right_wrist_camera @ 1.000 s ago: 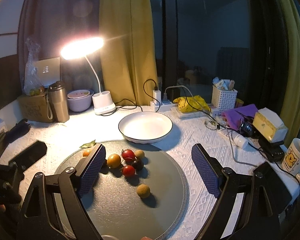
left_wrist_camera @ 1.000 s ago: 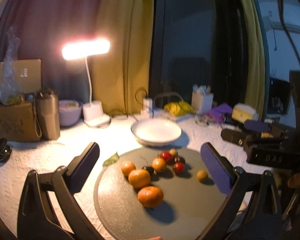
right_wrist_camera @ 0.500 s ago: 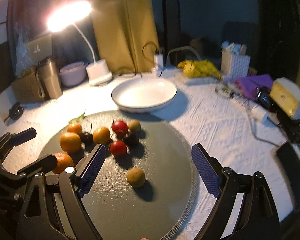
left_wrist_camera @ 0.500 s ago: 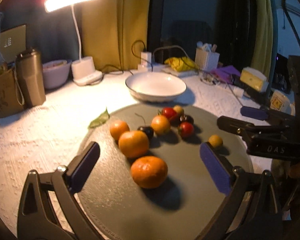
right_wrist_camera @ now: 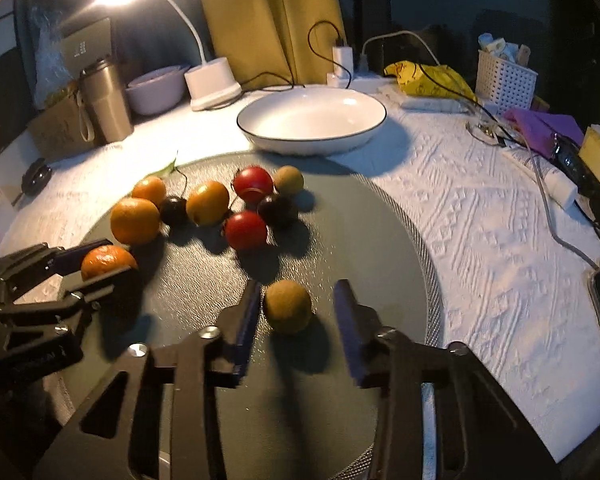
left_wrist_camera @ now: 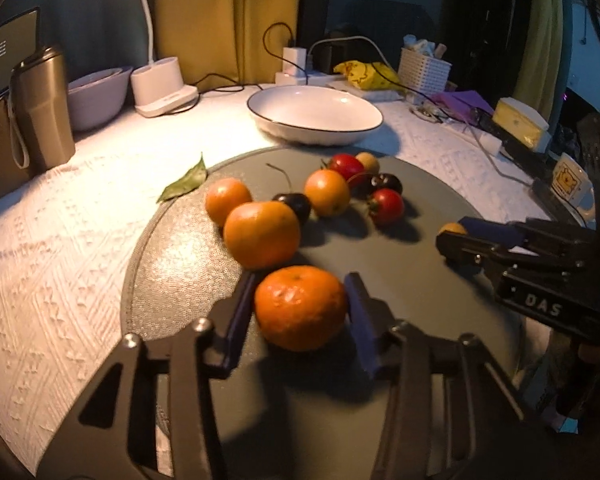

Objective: Organize fruits
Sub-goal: 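Grasp the small yellow fruit with the right tool while the left tool grasps a mandarin orange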

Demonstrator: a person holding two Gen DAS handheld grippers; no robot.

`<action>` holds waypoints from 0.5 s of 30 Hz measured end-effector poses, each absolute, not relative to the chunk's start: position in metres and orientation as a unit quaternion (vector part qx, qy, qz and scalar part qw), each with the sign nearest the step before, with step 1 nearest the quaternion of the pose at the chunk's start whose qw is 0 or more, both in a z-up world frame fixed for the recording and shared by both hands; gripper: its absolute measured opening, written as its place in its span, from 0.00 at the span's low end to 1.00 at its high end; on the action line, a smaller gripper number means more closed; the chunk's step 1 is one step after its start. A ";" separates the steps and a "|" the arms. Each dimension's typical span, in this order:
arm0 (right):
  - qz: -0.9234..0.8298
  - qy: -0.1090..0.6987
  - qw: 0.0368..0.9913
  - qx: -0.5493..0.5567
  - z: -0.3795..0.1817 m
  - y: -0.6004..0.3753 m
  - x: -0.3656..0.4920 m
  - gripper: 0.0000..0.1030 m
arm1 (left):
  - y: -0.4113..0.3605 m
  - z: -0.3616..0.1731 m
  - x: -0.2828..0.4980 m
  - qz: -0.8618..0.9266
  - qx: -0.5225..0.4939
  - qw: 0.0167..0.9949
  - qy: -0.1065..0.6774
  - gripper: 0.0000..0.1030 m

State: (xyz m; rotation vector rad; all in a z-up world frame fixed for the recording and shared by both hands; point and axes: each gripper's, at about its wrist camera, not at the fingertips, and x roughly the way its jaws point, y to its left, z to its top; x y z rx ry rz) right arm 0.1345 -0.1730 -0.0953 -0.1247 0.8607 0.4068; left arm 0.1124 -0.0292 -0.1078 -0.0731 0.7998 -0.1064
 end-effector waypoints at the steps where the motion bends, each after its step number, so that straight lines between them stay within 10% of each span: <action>1: 0.196 0.416 0.886 -0.063 -0.097 -0.173 0.134 0.29 | -0.029 -0.108 0.112 -0.053 -0.037 0.919 0.390 0.45; 15: 0.199 0.391 0.896 -0.069 -0.076 -0.172 0.139 0.27 | -0.021 -0.076 0.111 -0.065 -0.050 0.932 0.353 0.44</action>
